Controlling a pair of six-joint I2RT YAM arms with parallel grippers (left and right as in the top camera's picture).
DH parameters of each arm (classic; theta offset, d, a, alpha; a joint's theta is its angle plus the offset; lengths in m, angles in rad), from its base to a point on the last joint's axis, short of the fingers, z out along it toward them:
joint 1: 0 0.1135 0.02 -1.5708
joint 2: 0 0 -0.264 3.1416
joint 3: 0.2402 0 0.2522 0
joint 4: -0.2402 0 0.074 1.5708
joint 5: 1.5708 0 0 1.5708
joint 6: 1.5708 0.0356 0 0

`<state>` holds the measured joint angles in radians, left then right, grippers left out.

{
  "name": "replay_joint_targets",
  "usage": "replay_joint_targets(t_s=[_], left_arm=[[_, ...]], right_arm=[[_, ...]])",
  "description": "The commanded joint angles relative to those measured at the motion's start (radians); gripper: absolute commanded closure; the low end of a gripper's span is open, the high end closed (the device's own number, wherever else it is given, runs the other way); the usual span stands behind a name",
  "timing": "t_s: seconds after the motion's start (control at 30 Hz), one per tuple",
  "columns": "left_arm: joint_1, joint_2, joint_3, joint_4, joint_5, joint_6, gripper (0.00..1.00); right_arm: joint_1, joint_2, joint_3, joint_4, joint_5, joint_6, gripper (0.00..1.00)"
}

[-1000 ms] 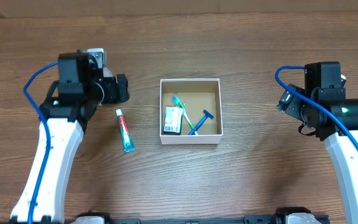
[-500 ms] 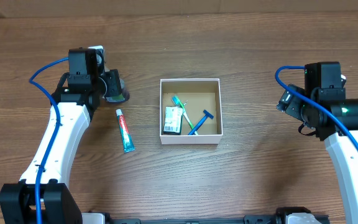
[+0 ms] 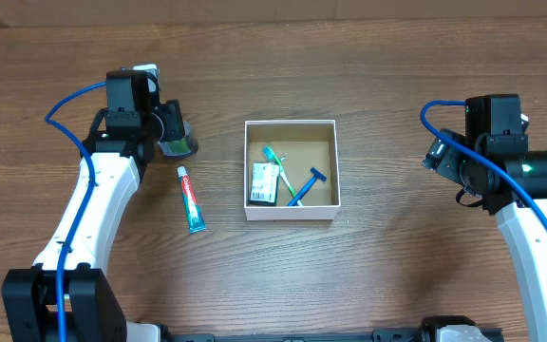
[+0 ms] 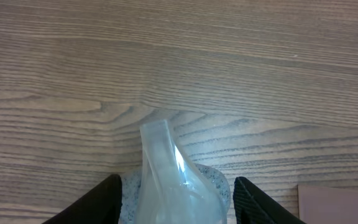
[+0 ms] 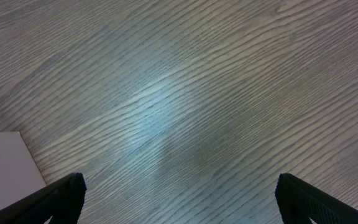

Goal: Pack container
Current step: 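Reach the left gripper to the soap pump bottle and grasp it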

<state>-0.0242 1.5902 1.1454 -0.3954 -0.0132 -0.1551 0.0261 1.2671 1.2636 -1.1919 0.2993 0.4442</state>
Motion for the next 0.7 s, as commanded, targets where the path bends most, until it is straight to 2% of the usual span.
replay_joint_targets(t_s=[0.0,0.07,0.37,0.67], left_arm=[[0.004,0.032,0.021,0.012,-0.021,-0.010,0.42],[0.004,0.039,0.021,0.016,-0.020,-0.010,0.44],[0.004,0.026,0.042,0.032,-0.019,-0.010,0.69],[0.003,-0.048,0.061,0.031,-0.020,-0.006,0.70]], right_arm=[[-0.003,-0.008,0.006,0.004,0.014,0.002,0.00],[-0.003,-0.007,0.006,0.004,0.014,0.002,0.00],[-0.003,-0.008,0.006,0.004,0.014,0.002,0.00],[-0.003,-0.007,0.006,0.004,0.014,0.002,0.00]])
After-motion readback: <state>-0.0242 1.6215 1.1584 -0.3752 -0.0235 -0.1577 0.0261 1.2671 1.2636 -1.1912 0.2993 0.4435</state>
